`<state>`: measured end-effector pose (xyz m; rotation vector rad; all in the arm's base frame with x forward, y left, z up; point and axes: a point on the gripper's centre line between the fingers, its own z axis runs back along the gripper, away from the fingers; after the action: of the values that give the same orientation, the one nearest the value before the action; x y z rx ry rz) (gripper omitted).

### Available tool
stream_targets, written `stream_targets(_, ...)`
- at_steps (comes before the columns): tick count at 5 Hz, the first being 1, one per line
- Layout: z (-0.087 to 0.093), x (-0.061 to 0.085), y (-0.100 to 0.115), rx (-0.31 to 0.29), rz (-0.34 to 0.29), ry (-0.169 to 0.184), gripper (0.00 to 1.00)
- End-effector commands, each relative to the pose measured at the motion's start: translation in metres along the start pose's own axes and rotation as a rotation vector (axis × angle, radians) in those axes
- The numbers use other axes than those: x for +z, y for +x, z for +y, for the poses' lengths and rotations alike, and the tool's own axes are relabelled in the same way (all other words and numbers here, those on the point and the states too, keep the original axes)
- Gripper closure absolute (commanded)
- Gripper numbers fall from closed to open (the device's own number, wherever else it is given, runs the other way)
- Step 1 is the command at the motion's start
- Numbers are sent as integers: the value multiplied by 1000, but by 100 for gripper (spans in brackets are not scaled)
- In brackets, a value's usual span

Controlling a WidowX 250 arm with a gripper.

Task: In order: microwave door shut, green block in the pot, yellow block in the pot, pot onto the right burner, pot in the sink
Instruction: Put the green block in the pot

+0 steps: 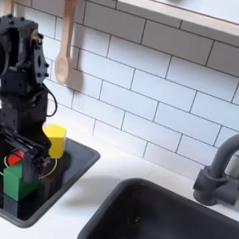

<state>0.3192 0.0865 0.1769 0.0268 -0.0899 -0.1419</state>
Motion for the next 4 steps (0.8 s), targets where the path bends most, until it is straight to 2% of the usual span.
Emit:
stream_targets(1, 1, -8, -4, 3, 17, 15, 0)
stream_targets(4, 0, -21, 1, 4, 44, -5, 0)
